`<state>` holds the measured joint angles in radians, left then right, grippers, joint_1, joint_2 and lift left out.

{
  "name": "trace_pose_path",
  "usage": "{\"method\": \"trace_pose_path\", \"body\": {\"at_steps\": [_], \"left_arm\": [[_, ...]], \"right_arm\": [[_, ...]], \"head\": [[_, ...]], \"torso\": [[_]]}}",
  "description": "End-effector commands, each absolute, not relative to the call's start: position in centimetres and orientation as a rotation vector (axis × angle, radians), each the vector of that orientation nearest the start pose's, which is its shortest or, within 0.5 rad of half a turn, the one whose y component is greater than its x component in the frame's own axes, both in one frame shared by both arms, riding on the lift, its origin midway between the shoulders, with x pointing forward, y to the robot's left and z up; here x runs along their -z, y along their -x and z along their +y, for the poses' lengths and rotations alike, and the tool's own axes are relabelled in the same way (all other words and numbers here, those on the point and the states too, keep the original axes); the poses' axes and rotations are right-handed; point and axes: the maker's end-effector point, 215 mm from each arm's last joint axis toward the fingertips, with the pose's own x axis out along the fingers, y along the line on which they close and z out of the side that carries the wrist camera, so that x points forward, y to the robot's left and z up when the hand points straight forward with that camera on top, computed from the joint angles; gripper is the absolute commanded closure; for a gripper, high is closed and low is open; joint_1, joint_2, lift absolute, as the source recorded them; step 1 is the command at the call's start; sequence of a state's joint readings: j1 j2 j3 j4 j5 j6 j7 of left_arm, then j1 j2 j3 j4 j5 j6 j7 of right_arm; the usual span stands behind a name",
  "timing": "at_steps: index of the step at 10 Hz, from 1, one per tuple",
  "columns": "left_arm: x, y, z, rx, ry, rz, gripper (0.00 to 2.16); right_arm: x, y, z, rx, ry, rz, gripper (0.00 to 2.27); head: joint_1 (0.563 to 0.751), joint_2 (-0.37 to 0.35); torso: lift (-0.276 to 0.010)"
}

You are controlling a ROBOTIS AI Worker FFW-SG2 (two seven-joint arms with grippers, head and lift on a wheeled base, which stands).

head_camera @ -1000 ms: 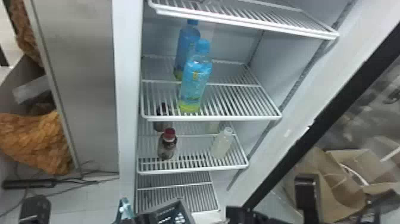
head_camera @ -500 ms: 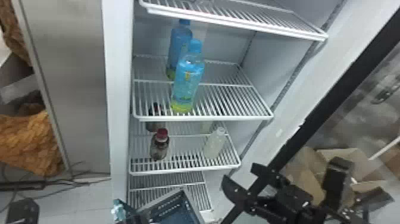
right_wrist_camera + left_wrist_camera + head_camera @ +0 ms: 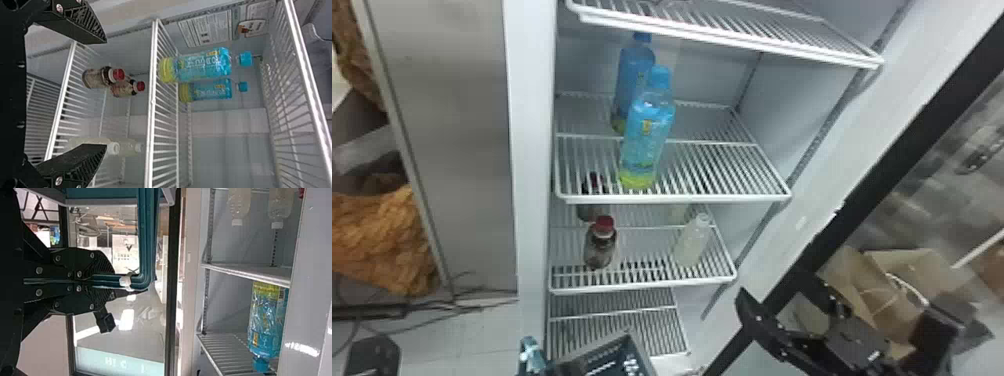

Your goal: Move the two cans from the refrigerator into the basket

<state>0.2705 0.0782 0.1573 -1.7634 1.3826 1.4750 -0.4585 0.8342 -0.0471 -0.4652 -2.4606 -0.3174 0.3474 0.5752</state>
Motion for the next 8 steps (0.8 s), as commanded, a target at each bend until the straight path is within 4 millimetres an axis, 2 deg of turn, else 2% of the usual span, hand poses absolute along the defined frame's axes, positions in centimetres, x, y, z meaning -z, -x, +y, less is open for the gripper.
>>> {"method": "trace_pose_path", "body": {"at_steps": [1,2,4,8], "left_arm": [[35.1,-27.3,0.8,1.132,1.434,0.973,1.2],[35.1,-27.4,0.8,1.13,1.434,0.971,1.2],[35.2,-27.2,0.9,1.128,1.439,0.973,1.2],[35.1,-26.9,1.1,1.129,1.455,0.973,1.2]], "right_arm": [[30.7,-32.0,-30.3,-0.288,-0.024,0.195,0.11],[31.3,-31.4,-31.3,-0.265,-0.018,0.184,0.11],[31.4,-30.2,-32.0,-0.265,0.002,0.157,0.11],[31.7,-28.3,-32.2,-0.253,0.004,0.157,0.11]], "head": [[0.695,-0.35],[0.695,-0.35],[0.695,-0.35],[0.695,-0.35]], "torso": [[-0.035],[-0.035],[-0.035],[-0.035]]}}
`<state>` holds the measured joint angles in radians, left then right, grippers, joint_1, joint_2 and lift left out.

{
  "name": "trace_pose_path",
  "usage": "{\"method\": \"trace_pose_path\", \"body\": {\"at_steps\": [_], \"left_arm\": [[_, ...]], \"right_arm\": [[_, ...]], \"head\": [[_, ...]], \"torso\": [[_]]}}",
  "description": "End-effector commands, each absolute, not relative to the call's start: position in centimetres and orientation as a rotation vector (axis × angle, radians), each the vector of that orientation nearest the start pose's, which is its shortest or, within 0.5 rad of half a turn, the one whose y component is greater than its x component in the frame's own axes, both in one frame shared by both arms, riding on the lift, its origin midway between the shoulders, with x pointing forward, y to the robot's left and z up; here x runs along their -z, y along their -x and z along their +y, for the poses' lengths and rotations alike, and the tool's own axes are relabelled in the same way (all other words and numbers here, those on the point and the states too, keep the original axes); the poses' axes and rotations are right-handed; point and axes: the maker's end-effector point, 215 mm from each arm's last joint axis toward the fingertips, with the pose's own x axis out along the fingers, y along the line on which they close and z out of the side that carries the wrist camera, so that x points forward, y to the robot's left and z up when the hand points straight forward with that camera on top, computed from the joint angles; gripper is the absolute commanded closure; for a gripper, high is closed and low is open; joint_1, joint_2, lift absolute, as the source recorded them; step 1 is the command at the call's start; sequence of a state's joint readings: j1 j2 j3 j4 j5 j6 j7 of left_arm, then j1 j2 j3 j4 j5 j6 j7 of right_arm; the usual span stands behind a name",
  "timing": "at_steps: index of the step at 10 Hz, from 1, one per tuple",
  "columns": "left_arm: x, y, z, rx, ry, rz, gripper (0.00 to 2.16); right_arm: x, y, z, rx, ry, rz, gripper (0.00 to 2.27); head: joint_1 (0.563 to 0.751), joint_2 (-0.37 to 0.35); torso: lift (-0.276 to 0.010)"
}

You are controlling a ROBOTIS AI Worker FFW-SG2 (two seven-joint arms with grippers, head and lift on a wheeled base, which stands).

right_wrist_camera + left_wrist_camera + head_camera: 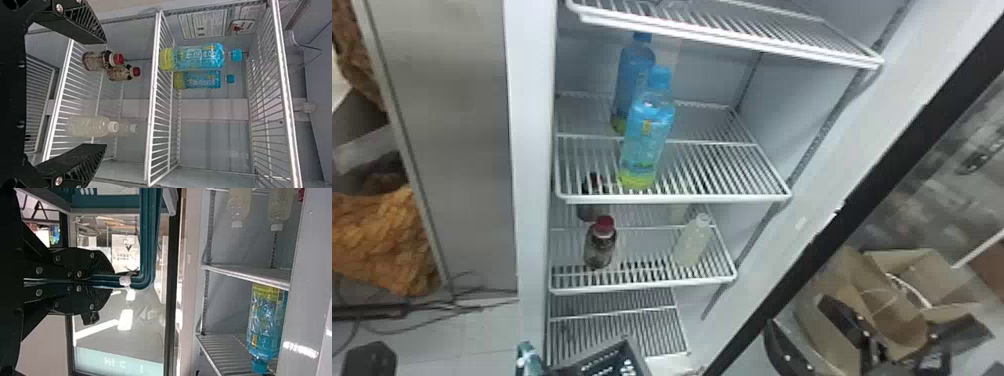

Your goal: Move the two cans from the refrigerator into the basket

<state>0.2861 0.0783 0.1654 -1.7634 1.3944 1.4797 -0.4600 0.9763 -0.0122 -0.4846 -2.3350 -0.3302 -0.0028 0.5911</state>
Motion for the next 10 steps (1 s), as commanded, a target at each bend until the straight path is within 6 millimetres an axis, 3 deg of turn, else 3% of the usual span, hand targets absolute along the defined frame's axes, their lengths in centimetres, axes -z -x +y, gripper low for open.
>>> {"method": "trace_pose_path", "body": {"at_steps": [1,10], "left_arm": [[35.1,-26.9,1.1,1.129,1.455,0.973,1.2],[35.0,-26.8,1.1,1.133,1.453,0.974,1.2]], "right_arm": [[32.1,-27.9,-32.4,-0.247,0.0,0.165,0.11],[32.1,-29.0,-32.6,-0.241,0.008,0.147,0.11]], "head": [[0.695,-0.35],[0.695,-0.35]], "torso": [[-0.035],[-0.035]]}}
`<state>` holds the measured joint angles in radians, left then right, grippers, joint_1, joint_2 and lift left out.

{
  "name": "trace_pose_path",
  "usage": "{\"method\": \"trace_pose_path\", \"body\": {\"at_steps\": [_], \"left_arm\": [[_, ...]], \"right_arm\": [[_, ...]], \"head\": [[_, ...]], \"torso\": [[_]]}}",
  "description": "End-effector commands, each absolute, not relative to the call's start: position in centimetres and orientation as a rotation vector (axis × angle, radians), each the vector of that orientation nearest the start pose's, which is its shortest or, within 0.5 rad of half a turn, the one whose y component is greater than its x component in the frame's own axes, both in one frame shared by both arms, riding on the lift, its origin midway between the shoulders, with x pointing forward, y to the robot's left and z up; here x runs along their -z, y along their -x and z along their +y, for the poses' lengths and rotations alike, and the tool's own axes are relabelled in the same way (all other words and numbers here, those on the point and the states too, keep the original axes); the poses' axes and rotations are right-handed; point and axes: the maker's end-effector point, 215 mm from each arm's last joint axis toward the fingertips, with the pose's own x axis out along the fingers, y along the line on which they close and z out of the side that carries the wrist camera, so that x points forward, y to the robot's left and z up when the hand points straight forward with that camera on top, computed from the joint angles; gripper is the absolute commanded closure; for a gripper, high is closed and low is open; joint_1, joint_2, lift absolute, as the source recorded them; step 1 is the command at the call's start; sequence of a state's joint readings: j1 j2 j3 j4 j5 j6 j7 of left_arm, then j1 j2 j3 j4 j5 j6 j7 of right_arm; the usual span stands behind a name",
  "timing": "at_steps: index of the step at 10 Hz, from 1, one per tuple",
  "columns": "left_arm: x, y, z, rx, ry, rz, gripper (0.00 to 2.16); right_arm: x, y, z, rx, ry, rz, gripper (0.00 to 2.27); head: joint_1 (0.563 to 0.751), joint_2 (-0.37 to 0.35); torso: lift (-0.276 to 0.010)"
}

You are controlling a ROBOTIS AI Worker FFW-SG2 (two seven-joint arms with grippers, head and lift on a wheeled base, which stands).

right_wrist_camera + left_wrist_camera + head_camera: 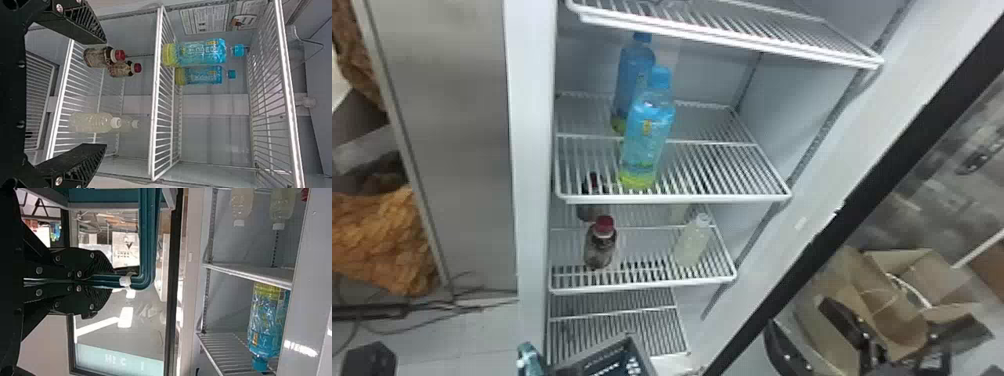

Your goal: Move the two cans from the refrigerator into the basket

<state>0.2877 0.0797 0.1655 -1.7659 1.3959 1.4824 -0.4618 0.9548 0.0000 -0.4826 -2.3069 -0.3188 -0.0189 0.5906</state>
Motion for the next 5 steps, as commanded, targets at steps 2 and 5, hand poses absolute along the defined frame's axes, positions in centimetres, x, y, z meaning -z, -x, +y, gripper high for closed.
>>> {"method": "trace_pose_path", "body": {"at_steps": [2,5], "left_arm": [[35.0,-26.92,1.07,1.133,1.45,0.973,1.2],[35.11,-26.78,1.03,1.133,1.447,0.98,1.2]], "right_arm": [[32.02,-29.07,-32.62,-0.24,0.005,0.143,0.11],[32.15,-29.18,-32.69,-0.24,0.004,0.145,0.11]], "head": [[0.695,-0.35],[0.695,-0.35]], "torso": [[-0.035],[-0.035]]}}
